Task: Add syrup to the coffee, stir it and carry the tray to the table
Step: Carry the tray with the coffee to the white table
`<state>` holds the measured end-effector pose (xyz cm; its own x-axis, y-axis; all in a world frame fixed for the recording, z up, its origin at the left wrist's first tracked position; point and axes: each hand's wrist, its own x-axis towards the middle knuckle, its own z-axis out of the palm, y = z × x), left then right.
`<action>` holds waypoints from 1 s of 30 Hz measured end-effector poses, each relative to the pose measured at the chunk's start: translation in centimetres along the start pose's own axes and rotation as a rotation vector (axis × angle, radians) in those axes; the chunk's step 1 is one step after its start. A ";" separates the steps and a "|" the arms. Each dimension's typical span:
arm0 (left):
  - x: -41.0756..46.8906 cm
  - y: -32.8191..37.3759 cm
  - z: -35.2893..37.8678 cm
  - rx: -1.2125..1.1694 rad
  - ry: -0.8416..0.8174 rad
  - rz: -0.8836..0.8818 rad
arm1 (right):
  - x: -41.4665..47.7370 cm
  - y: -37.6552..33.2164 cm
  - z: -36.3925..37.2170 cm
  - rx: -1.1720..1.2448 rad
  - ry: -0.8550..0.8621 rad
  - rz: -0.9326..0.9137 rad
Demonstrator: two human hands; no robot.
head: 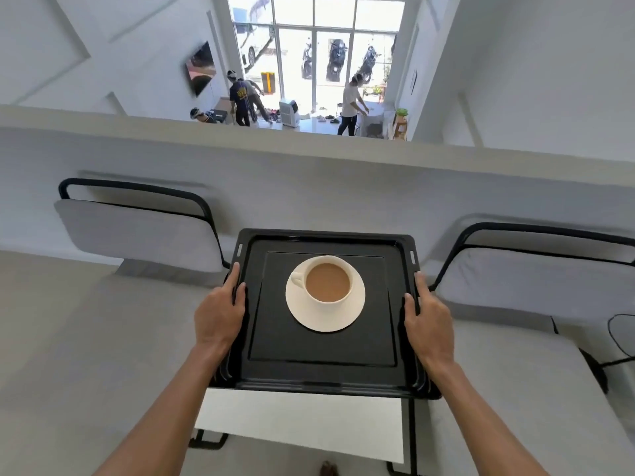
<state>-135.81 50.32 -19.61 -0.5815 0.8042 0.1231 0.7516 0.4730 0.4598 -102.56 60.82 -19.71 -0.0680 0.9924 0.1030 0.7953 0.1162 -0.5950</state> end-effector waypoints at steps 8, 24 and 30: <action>5.6 -4.5 5.9 -0.006 -0.038 0.025 | 2.1 1.1 8.4 0.001 0.013 0.107; 7.7 -13.6 23.5 -0.049 -0.190 -0.063 | 2.4 11.2 25.6 -0.060 0.014 0.248; 7.9 -15.6 27.9 -0.042 -0.191 -0.028 | 2.6 14.1 29.4 -0.056 0.017 0.256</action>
<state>-143.41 59.33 -50.36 -0.5293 0.8465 -0.0572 0.7201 0.4839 0.4974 -109.22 66.28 -51.28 0.1494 0.9883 -0.0311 0.8173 -0.1411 -0.5587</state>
